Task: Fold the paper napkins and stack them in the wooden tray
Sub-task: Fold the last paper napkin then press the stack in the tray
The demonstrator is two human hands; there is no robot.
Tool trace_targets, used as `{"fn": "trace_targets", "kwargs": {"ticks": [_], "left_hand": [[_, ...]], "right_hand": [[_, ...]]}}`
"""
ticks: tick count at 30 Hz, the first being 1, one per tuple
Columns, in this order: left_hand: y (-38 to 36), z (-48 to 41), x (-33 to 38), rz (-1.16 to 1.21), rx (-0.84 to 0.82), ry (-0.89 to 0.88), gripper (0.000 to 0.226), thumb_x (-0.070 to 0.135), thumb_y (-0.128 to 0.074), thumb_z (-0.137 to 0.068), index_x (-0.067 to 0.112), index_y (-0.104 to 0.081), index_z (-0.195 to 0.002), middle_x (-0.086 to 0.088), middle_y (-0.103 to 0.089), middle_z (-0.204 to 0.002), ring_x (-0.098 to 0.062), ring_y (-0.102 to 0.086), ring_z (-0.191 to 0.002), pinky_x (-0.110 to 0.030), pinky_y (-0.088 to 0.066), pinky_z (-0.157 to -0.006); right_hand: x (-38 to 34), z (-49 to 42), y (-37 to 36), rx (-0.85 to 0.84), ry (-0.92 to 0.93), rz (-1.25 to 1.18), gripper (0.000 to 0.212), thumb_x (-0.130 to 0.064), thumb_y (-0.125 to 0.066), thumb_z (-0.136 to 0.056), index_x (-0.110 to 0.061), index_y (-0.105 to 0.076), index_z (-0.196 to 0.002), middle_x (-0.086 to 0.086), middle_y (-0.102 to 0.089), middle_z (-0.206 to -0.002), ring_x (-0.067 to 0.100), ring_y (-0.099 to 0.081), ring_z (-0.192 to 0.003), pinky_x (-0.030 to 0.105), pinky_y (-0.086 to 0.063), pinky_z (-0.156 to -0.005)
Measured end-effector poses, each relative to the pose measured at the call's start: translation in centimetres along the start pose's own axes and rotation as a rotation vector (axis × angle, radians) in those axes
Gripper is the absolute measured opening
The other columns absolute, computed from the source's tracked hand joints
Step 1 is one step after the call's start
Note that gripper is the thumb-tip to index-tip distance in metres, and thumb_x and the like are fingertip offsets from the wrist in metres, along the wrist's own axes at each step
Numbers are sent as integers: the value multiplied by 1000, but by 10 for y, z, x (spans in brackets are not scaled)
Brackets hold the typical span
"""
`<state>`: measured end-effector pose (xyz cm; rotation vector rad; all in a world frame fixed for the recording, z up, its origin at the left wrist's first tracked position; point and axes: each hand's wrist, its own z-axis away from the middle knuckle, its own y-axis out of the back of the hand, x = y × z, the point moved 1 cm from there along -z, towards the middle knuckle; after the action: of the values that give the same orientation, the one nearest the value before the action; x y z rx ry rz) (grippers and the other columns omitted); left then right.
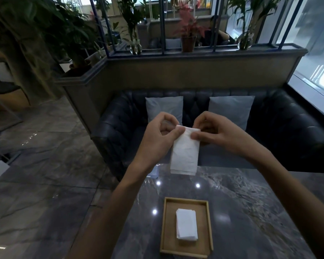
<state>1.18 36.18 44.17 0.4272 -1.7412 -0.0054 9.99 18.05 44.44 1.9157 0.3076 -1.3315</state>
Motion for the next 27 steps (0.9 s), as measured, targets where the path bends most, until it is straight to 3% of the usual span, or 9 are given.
{"fn": "trace_targets", "kwargs": {"ticks": [4, 8, 11, 14, 17, 19, 21, 23, 27], "left_hand": [[0, 2, -8, 47, 24, 22, 34, 15, -69, -91, 20, -59, -123, -7, -72, -97, -13, -73, -94, -29, -61, -81], [0, 4, -18, 47, 65, 29, 14, 14, -67, -92, 18, -70, -105, 2, -71, -101, -13, -69, -99, -28, -59, -81], [-1, 6, -27, 95, 37, 74, 12, 10, -64, -95, 15, -67, -105, -3, -70, -101, -14, -70, -95, -26, -59, -76], [-2, 8, -30, 202, -71, 212, 15, 16, -63, -96, 13, -65, -111, -9, -67, -100, -16, -71, -86, -26, -59, -68], [-5, 6, -34, 88, -147, 178, 11, 19, -66, -94, 13, -71, -102, -3, -72, -89, -11, -71, -76, -27, -59, -62], [-6, 4, -35, 53, -114, 130, 7, 15, -66, -94, 16, -72, -91, 5, -71, -77, -7, -69, -70, -27, -57, -58], [-6, 1, -37, 53, -73, 117, 9, 16, -66, -94, 18, -72, -87, 6, -70, -75, -10, -68, -73, -32, -59, -63], [-4, 0, -39, 37, -57, 94, 10, 16, -67, -93, 19, -72, -85, 8, -69, -77, -8, -67, -76, -30, -57, -68], [-9, 0, -46, -5, -68, 8, 6, 14, -67, -93, 11, -72, -92, 3, -69, -84, -8, -66, -80, -23, -54, -69]], "right_hand": [[4, 7, -8, 103, -26, -191, 33, -12, -72, -88, -14, -62, -119, 9, -73, -97, 17, -74, -91, 28, -61, -76], [15, 15, -26, 127, -239, -512, 27, -18, -66, -93, -14, -68, -119, 6, -76, -106, 16, -74, -97, 22, -59, -73], [25, 19, -39, 154, -315, -619, 23, -21, -63, -95, -10, -70, -114, 7, -77, -104, 20, -75, -99, 26, -60, -74], [31, 21, -49, 309, -264, -458, 21, -21, -64, -96, -9, -68, -113, 7, -75, -102, 22, -72, -97, 30, -60, -75], [31, 24, -58, 355, -141, -306, 17, -19, -64, -96, -11, -66, -110, 5, -73, -102, 14, -71, -94, 30, -60, -78], [32, 28, -61, 294, -153, -384, 24, -22, -66, -93, -14, -66, -115, 5, -75, -106, 14, -72, -97, 31, -61, -81], [36, 32, -63, 154, -251, -432, 31, -29, -69, -86, -18, -67, -116, 3, -78, -105, 17, -75, -96, 29, -61, -80], [42, 37, -65, 57, -317, -375, 28, -25, -72, -85, -14, -71, -111, 3, -79, -99, 21, -76, -93, 26, -61, -78], [59, 39, -69, 88, -343, -260, 21, -26, -71, -88, -14, -72, -105, 5, -78, -94, 17, -73, -86, 26, -59, -73]]}}
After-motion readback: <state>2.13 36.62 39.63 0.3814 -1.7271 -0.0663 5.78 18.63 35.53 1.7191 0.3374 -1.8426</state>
